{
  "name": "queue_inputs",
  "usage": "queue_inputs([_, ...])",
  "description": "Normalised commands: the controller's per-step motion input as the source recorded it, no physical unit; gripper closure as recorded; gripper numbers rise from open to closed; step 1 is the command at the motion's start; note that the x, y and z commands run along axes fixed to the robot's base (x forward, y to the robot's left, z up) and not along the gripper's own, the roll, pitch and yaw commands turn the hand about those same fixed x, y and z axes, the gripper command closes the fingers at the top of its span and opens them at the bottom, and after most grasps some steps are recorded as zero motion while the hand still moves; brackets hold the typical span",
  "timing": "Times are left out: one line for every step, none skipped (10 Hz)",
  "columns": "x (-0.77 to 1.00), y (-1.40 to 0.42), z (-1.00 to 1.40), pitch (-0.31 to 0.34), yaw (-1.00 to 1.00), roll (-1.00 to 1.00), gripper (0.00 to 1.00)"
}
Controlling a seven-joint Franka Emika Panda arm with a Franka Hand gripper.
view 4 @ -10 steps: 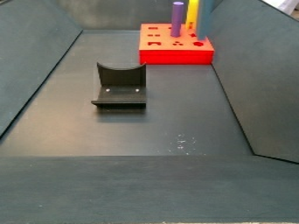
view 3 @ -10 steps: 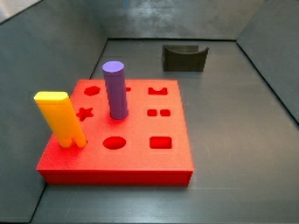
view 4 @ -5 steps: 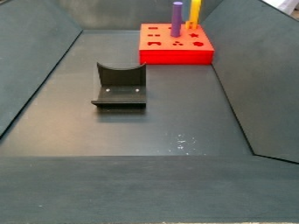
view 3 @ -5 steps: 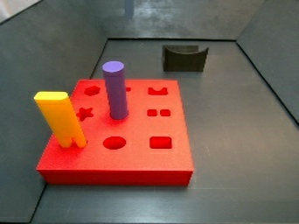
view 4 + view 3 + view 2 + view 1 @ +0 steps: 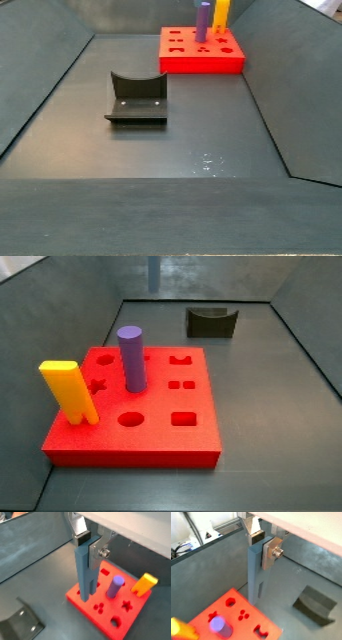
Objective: Pick up the double-square object. Move up. Move to above the board. Insert the double-square object.
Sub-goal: Move to above the board, then insert the double-square object.
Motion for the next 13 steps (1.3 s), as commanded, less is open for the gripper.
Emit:
queue_inputs([0.27,-1.00,0.08,0.111,0.01,0.00,1.00])
queue_inputs([0.22,-0.75,0.07,0.120,0.01,0.01,1.00])
queue_inputs([0.17,-0.47,0.05,0.126,0.01,0.01,1.00])
queue_inputs([0.11,-0.23,0.03,0.099,0.01,0.02,1.00])
queue_inputs([0.17,0.00,0.00,0.000,-0.40,0.00,1.00])
queue_inputs([0.24,-0.10,0.00,-0.004,-0.79,0.00,1.00])
queue_inputs([0.21,-0.10,0.00,-0.016,-0.83,0.00,1.00])
queue_inputs([0.12,-0.08,0.00,-0.033,-0.91,0.00,1.00])
queue_inputs([0.10,-0.08,0.00,-0.030,-0.93,0.00,1.00])
queue_inputs([0.13,-0.09,-0.02,-0.039,-0.91,0.00,1.00])
queue_inputs([0.15,-0.09,-0.05,-0.026,-0.89,0.00,1.00])
queue_inputs([0.01,-0.08,-0.06,-0.016,-1.00,0.00,1.00])
queue_inputs([0.00,-0.08,-0.07,-0.001,-1.00,0.00,1.00])
